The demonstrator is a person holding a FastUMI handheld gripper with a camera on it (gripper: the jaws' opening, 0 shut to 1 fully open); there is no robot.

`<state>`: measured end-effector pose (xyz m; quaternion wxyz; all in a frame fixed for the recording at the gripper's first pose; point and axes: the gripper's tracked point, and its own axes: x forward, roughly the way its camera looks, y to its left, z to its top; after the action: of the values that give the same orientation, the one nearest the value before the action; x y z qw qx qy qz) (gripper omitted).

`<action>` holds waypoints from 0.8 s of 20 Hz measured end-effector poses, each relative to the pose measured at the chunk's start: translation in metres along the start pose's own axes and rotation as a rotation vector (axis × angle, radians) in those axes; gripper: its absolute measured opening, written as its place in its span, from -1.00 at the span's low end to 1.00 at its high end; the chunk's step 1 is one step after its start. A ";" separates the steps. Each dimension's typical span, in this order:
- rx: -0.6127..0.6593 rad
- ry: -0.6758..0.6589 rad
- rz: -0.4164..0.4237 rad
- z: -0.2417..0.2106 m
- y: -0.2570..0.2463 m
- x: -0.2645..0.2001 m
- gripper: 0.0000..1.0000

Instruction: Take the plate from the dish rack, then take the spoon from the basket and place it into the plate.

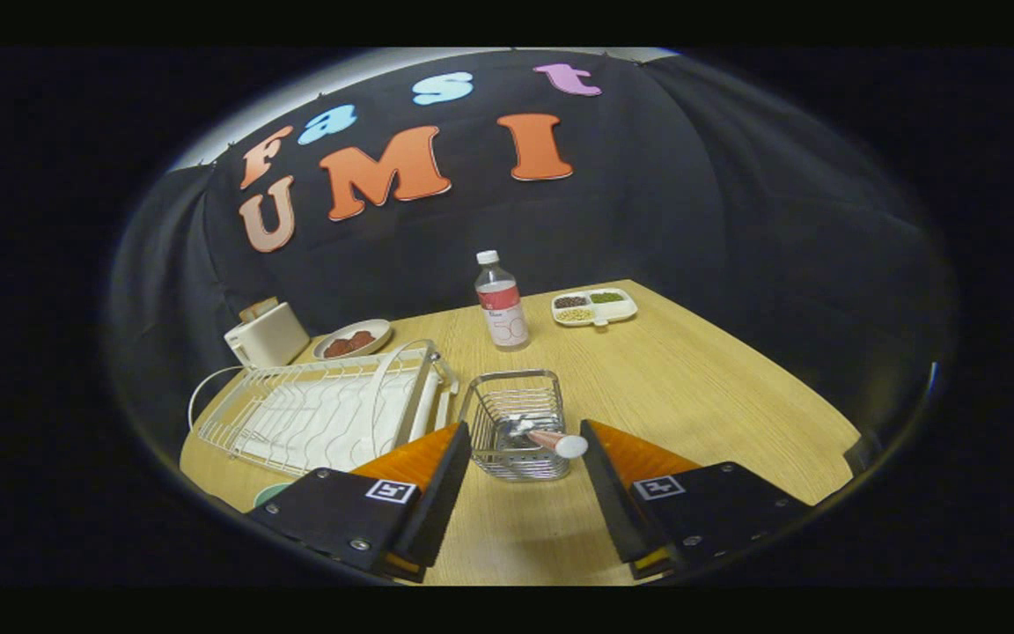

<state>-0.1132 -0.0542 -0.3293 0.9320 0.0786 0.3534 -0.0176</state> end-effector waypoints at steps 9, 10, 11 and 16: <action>-0.105 -0.003 -0.019 0.001 -0.002 0.004 -0.68; -0.108 0.003 -0.018 0.001 -0.001 0.002 -0.72; -0.102 0.005 -0.013 0.005 0.001 0.000 -0.76; -0.135 -0.026 -0.006 0.035 0.013 -0.015 -0.76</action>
<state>-0.1000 -0.0478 -0.2915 0.9397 0.0145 0.3418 0.0025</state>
